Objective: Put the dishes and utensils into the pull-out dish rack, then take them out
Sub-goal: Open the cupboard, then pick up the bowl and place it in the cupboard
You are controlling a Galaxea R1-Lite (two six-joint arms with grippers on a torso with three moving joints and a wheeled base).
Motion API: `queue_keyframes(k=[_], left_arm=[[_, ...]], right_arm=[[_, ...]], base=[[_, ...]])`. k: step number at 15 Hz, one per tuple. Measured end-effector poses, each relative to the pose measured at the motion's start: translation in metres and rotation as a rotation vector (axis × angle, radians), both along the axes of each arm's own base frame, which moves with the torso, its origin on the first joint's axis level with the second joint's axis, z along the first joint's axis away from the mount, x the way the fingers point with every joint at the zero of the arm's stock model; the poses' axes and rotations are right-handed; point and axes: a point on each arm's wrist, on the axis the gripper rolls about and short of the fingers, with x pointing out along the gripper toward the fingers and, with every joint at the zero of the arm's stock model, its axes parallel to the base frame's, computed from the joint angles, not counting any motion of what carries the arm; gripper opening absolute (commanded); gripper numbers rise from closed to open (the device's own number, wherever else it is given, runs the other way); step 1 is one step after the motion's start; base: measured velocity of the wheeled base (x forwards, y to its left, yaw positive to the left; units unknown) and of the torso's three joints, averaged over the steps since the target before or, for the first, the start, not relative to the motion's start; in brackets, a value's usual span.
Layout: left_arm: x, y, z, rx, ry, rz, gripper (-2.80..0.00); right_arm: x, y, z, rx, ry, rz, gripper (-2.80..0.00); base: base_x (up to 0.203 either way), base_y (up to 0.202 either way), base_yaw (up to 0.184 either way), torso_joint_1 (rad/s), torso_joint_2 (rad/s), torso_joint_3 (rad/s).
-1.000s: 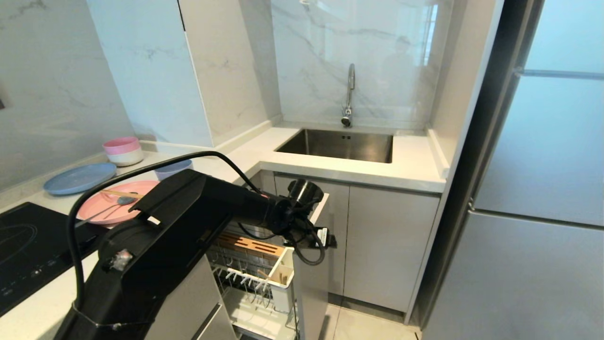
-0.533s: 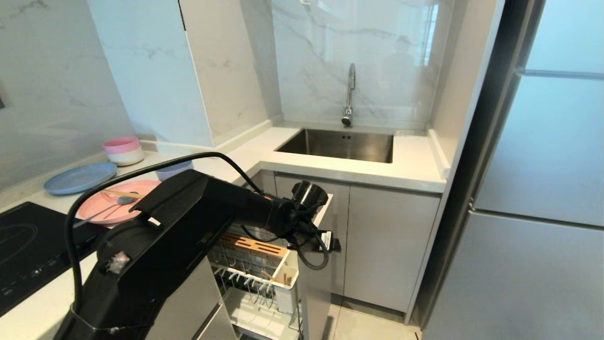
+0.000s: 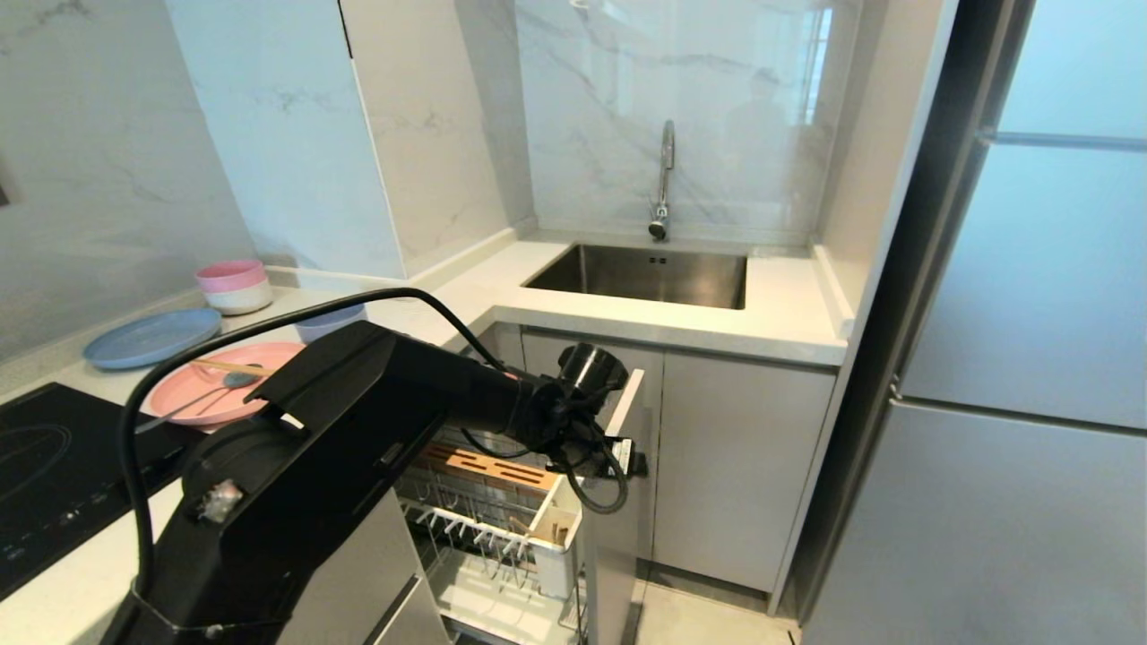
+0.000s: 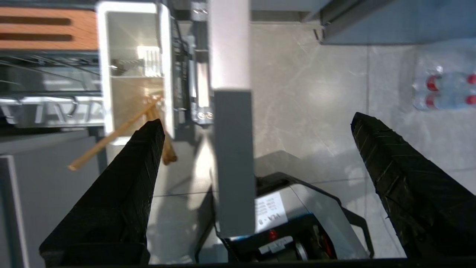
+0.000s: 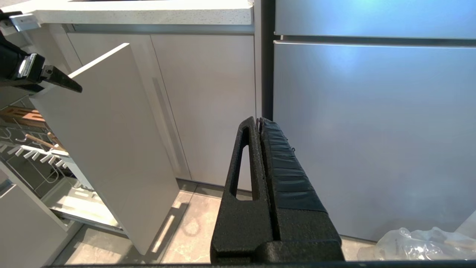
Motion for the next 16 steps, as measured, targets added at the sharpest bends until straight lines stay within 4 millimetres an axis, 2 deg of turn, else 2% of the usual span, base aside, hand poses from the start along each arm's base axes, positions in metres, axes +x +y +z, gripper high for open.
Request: queue_keyframes(k=[5, 6, 11, 16], left_arm=[[-0.001, 0.002, 0.012, 0.046, -0.057, 0.023, 0.0], [-0.003, 0.004, 0.019, 0.04, -0.067, 0.023, -2.8], [-0.021, 0.013, 0.075, -0.017, -0.153, 0.026, -2.8], [-0.059, 0.029, 0.145, -0.075, -0.281, 0.036, -2.8]], right_arm=[[0.0, 0.0, 0.0, 0.0, 0.0, 0.0, -2.8], [0.0, 0.0, 0.0, 0.0, 0.0, 0.0, -2.8], [0.0, 0.0, 0.0, 0.0, 0.001, 0.0, -2.8], [0.0, 0.0, 0.0, 0.0, 0.0, 0.0, -2.8]], base=[[0.0, 0.0, 0.0, 0.0, 0.0, 0.0], [0.0, 0.0, 0.0, 0.0, 0.0, 0.0], [0.0, 0.0, 0.0, 0.0, 0.0, 0.0], [0.0, 0.0, 0.0, 0.0, 0.0, 0.0]])
